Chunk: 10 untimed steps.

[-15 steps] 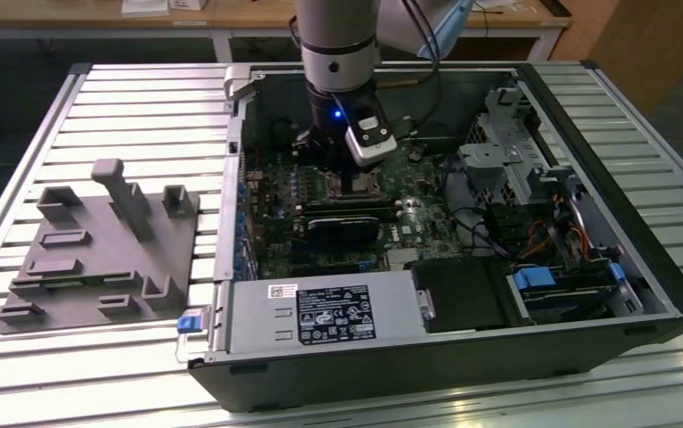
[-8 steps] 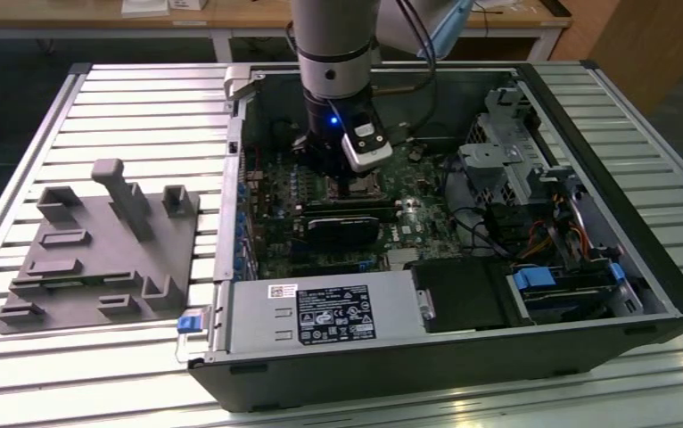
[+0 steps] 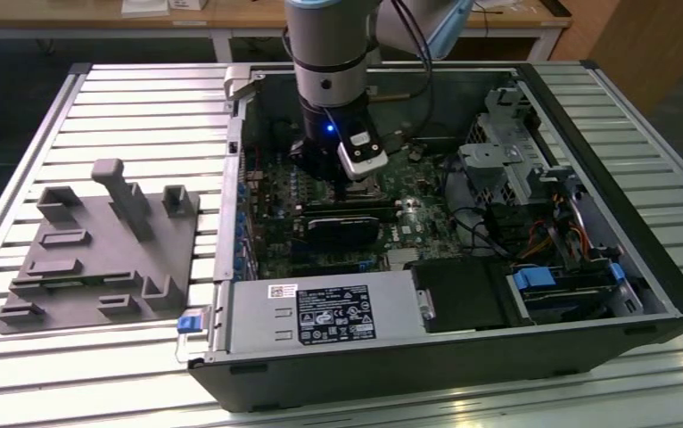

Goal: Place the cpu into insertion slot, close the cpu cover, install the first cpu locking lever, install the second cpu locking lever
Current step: 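Install the second cpu locking lever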

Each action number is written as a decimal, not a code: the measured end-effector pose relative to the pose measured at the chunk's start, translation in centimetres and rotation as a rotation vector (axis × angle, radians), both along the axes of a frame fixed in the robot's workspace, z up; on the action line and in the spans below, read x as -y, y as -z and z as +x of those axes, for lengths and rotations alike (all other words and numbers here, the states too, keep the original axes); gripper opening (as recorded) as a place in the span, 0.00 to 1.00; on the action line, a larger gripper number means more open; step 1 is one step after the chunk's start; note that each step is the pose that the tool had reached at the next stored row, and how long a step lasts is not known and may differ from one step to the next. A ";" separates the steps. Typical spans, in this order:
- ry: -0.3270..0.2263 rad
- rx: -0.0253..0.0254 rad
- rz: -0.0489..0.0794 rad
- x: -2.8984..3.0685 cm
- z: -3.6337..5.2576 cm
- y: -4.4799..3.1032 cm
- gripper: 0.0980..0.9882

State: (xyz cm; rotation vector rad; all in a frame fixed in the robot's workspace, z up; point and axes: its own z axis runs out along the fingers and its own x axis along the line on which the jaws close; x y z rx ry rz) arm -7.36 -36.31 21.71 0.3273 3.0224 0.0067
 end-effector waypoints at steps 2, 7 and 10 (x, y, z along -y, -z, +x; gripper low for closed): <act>0.000 0.0000 0.014 0.19 -0.15 0.10 0.01; 0.000 -0.0001 0.040 0.76 -0.34 0.39 0.01; 0.000 -0.0001 0.059 1.10 -0.42 0.55 0.01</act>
